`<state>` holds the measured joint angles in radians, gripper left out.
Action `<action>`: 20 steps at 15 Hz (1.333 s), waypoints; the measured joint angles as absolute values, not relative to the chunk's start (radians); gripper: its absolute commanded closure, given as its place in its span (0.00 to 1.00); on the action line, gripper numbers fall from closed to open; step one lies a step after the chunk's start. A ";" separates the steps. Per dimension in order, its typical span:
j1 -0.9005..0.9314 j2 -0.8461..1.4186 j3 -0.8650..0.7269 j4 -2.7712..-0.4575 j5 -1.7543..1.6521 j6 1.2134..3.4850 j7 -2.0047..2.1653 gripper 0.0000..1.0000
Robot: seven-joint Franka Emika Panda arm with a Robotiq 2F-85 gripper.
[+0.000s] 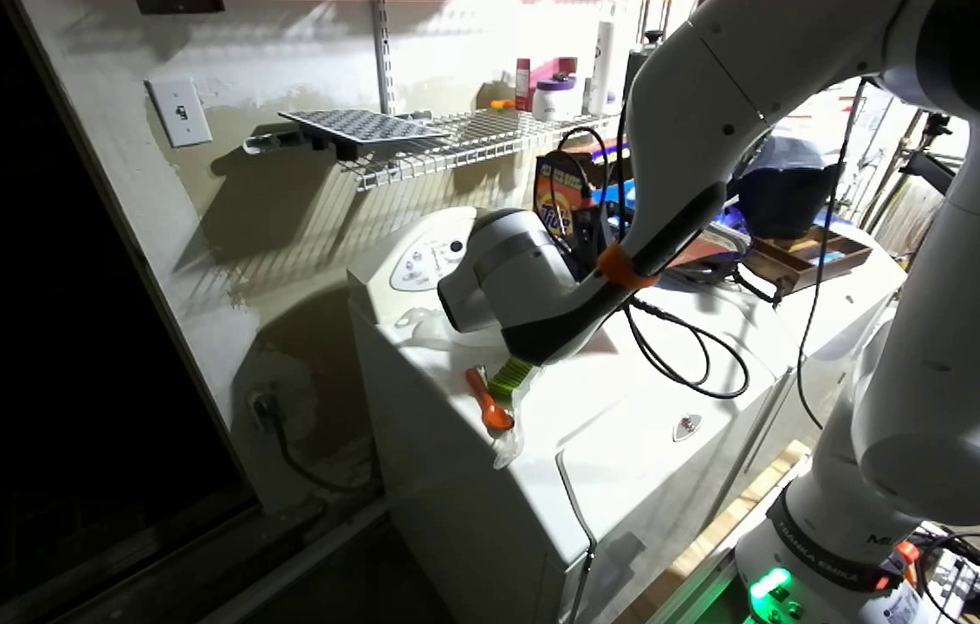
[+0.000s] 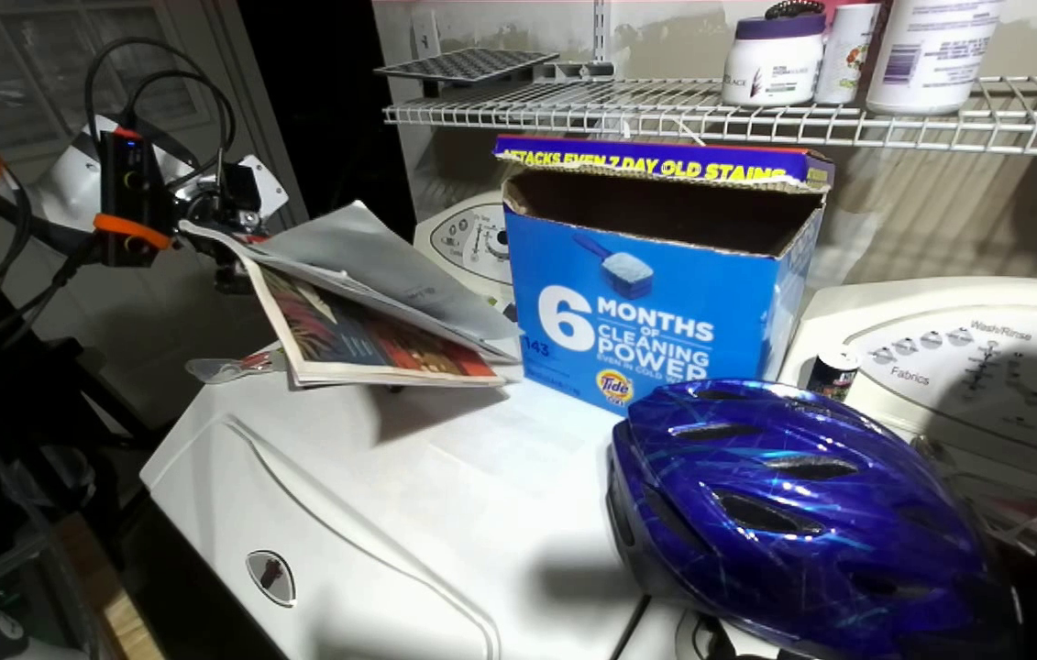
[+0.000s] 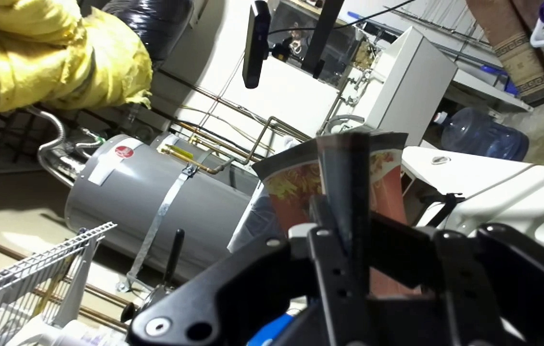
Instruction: Put the magazine on the first bottom shelf
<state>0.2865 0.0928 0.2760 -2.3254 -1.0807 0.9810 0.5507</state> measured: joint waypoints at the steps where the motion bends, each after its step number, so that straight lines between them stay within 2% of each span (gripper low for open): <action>1: 0.290 0.092 0.279 -2.320 -1.081 0.966 0.551 0.97; 20: 0.348 0.088 0.346 -2.206 -1.083 0.917 0.543 0.97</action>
<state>0.3481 0.0885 0.3459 -2.2063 -1.0833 0.9173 0.5426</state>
